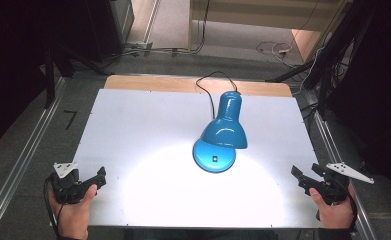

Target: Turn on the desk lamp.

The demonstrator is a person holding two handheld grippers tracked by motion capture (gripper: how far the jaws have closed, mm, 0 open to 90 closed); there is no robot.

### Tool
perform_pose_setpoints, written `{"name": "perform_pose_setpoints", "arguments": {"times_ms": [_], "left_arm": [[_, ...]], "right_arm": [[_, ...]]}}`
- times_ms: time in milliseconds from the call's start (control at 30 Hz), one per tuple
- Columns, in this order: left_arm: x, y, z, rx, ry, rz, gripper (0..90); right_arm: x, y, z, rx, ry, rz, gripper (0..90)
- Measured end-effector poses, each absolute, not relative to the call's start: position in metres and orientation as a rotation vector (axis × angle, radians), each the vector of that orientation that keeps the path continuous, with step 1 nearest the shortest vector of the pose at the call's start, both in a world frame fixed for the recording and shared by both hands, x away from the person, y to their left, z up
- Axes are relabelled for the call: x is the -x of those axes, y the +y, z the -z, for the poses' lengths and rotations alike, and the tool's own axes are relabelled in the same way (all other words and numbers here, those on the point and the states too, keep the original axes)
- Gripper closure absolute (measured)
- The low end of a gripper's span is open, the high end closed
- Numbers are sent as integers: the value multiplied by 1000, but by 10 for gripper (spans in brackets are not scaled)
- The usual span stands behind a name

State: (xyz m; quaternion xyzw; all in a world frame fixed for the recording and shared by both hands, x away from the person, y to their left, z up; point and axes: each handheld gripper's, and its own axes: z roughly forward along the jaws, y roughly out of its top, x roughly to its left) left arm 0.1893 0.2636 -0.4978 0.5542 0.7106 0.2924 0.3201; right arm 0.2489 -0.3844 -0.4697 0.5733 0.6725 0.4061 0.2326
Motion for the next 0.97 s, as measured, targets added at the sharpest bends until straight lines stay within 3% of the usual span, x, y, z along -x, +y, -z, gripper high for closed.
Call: {"name": "perform_pose_setpoints", "arguments": {"times_ms": [967], "left_arm": [[-184, 276, 498, -1437, 1899, -800, 113]], "right_arm": [[-239, -406, 473, -1609, 1781, -1024, 163]]}}
